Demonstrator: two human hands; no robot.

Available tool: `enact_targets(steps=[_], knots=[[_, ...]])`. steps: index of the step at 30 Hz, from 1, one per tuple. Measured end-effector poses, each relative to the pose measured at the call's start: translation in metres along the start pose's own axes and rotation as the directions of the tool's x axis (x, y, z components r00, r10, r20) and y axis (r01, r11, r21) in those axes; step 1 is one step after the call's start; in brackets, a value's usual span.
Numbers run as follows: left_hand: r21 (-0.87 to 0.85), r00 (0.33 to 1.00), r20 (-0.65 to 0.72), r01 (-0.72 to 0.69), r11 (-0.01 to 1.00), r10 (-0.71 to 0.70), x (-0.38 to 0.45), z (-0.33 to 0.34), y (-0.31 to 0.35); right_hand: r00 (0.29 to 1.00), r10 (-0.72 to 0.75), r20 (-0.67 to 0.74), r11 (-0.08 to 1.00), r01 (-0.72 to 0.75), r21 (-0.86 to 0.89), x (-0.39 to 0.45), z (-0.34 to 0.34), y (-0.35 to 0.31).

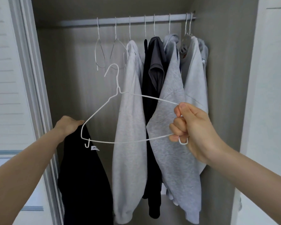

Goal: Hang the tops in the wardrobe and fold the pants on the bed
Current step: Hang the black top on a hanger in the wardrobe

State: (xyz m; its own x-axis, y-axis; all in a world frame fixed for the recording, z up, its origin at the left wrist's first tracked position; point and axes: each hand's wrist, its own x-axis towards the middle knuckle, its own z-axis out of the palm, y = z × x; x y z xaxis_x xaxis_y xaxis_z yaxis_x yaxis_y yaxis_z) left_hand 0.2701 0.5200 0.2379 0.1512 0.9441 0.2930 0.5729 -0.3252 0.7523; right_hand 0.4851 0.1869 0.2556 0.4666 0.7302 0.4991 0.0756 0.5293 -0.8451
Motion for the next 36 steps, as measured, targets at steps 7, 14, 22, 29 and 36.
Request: enact_targets(steps=[7,14,22,29,36], knots=[[-0.286,0.995,0.095,0.043,0.957,-0.016,-0.019,-0.010,0.027,0.999,-0.002,-0.047,1.000,0.002,0.012,-0.008,0.004,0.030],[-0.431,0.948,0.253,-0.066,0.900,0.191,-0.049,0.005,0.095,0.986,-0.163,0.019,0.986,0.164,-0.042,-0.008,0.031,0.072],[0.124,0.744,0.081,-0.668,0.734,0.664,-0.053,-0.034,0.102,0.953,-0.302,0.033,0.945,0.295,0.142,-0.015,0.025,0.071],[0.065,0.669,0.138,-0.742,0.667,0.730,-0.066,-0.036,0.104,0.948,-0.134,0.289,0.958,0.050,0.282,-0.001,0.016,0.087],[-0.196,0.767,-0.008,-0.630,0.751,0.641,-0.088,-0.007,0.116,0.612,0.266,0.745,0.699,-0.654,0.288,0.012,0.021,0.113]])
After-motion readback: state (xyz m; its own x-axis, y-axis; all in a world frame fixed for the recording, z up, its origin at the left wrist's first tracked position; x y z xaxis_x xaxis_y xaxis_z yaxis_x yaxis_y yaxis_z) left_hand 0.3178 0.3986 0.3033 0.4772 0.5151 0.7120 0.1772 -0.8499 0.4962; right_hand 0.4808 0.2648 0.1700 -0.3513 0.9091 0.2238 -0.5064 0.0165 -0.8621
